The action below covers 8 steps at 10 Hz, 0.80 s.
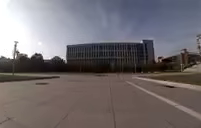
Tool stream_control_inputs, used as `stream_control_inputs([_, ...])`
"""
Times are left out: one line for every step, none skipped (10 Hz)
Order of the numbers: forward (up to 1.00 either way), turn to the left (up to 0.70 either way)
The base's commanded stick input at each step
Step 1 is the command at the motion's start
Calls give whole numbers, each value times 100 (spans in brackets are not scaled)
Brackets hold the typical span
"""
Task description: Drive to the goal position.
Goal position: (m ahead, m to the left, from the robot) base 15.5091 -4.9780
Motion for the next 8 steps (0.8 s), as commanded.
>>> stream_control_inputs([70, 0])
stream_control_inputs([70, 0])
stream_control_inputs([70, 0])
stream_control_inputs([70, 0])
stream_control_inputs([69, 0])
stream_control_inputs([69, 0])
stream_control_inputs([69, 0])
stream_control_inputs([70, 0])
